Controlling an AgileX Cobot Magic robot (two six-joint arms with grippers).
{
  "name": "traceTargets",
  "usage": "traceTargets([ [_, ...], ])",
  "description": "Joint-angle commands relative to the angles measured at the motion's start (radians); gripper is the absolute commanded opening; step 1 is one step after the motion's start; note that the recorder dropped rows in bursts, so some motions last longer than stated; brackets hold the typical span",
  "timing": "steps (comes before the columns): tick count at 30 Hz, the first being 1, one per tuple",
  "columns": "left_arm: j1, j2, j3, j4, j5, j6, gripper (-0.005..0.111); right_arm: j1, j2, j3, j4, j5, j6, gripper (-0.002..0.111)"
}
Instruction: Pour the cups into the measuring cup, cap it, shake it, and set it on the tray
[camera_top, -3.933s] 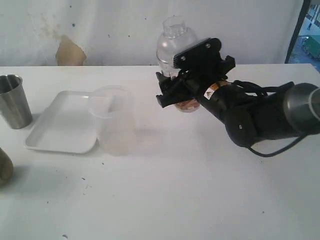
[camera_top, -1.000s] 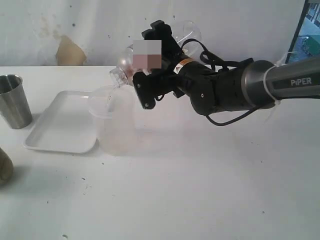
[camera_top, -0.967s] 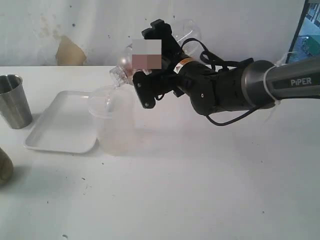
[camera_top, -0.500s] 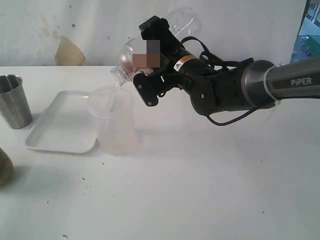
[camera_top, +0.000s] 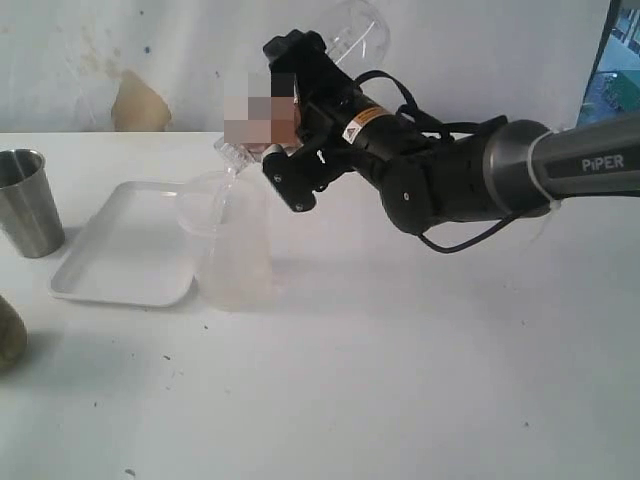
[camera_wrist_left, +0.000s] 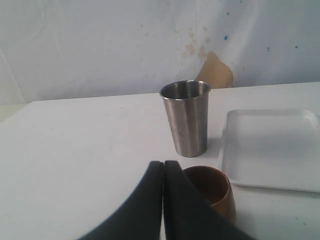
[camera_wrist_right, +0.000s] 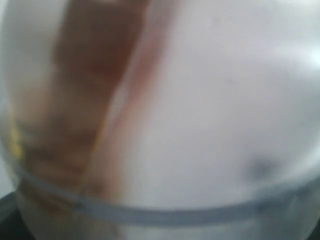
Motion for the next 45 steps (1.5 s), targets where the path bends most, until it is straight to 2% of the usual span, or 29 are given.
traceTargets([
  [1,-0.005,-0.005,0.005,-0.008,-0.009,0.0,0.001,-0.002,-0.014,-0.012,-0.034,-0.076,-0.015,0.0],
  [23,-0.005,-0.005,0.005,-0.008,-0.009,0.0,0.001,-0.002,-0.014,-0.012,-0.063,-0.191,-0.015,0.0],
  [45,-0.005,-0.005,0.005,-0.008,-0.009,0.0,0.001,-0.002,-0.014,-0.012,-0.193,-0.273,-0.015,0.0],
])
